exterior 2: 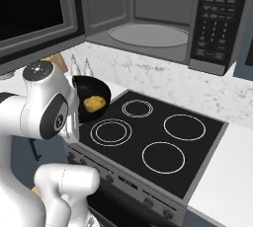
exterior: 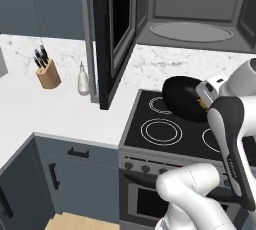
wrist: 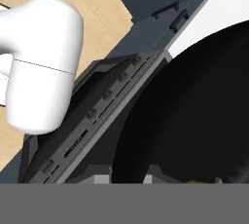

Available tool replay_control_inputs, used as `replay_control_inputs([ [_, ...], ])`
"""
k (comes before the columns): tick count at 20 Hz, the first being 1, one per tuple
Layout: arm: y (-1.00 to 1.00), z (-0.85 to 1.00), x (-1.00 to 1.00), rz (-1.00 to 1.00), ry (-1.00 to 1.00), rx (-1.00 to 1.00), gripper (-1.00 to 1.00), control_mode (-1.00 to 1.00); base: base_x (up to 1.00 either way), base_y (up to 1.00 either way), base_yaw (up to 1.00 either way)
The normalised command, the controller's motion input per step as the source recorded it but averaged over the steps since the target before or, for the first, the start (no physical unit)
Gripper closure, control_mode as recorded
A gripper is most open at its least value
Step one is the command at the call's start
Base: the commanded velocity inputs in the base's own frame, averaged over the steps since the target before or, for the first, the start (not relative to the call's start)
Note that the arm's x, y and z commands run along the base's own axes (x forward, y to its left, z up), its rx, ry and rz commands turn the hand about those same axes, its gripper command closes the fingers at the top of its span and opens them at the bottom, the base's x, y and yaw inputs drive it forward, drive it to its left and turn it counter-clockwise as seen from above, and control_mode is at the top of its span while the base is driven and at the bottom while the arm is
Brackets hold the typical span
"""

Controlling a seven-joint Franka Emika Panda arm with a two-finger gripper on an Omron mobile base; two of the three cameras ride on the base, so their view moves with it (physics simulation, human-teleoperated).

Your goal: Pick the squash from the sink and place it in the bowl. Then pick the bowl and place it in the microwave. Then close the microwave door and press the start button.

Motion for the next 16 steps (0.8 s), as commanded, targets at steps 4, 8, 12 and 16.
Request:
replay_control_inputs([
  [4, 0.0, 0.0, 0.0, 0.0, 0.0, 0.0, 1.0, 1.0, 0.85, 0.0, 0.0],
  [8, 0.0, 0.0, 0.0, 0.0, 0.0, 0.0, 1.0, 1.0, 0.43, -0.02, 0.16],
  [12, 0.0, 0.0, 0.0, 0.0, 0.0, 0.0, 1.0, 1.0, 0.1, -0.05, 0.23],
  [16, 0.04, 0.51, -0.27, 0.05, -0.05, -0.02, 1.0, -1.0, 0.0, 0.0, 0.06],
])
